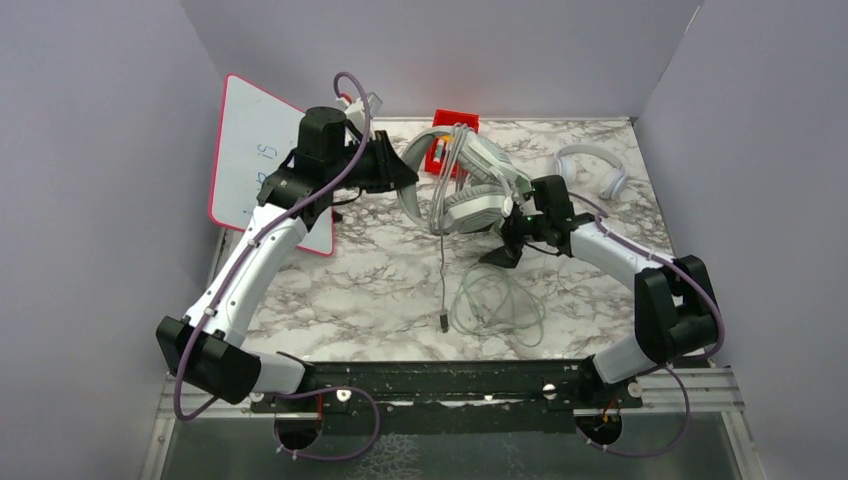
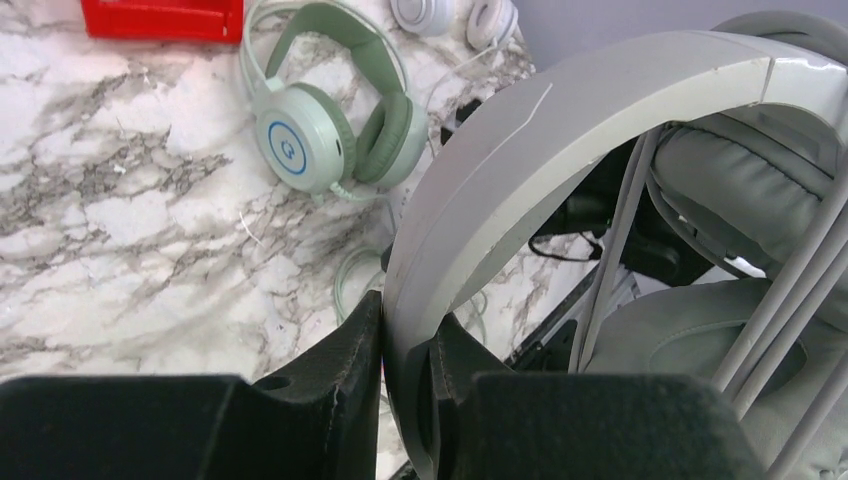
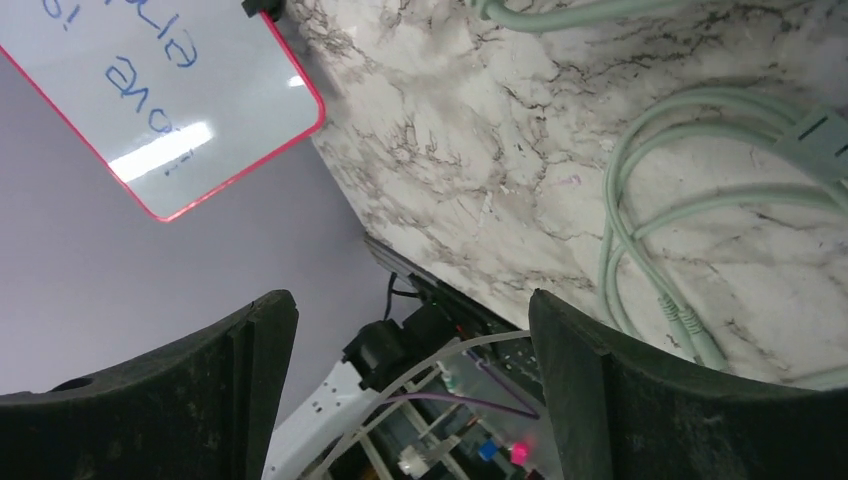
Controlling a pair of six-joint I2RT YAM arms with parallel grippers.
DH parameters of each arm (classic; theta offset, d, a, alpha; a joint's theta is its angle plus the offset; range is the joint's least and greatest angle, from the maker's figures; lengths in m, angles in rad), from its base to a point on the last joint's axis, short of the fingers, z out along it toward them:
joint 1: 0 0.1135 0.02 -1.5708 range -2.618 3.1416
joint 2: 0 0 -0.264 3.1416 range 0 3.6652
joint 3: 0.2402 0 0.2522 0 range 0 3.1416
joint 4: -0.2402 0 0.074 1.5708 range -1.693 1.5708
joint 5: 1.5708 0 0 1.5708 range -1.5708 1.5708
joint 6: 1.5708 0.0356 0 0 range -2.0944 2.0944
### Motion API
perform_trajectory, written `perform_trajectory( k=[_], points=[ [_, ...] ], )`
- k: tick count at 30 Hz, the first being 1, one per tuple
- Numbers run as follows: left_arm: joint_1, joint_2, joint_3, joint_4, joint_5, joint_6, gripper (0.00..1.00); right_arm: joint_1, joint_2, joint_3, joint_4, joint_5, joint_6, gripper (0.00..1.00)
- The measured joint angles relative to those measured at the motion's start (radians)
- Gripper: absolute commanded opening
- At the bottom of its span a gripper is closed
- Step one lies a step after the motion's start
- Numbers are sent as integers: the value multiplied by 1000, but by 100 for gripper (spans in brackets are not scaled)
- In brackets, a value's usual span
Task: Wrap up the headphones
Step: Wrap the headphones cable around the headphones.
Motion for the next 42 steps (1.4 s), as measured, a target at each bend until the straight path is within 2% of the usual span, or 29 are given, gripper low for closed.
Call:
perform_trajectory(
  k=[5,16,22,34,38,42],
  points=[
    [8,58,102,-6,-3,14,0,5,-32,-34,-13,8,135,88],
    [43,120,256,-14,-7,37,0,88,-13,13,-191,42,367,87],
    [53,139,287,-14,-7,40,0,135,-6,35,-240,72,473,85],
    [59,161,309,-14,-5,42,0,248,35,45,-195,107,665,82],
    [59,161,309,-14,-2,42,0,273,37,45,-182,107,702,78],
    [59,161,309,-14,1,42,0,292,37,45,-169,110,734,67]
  ],
)
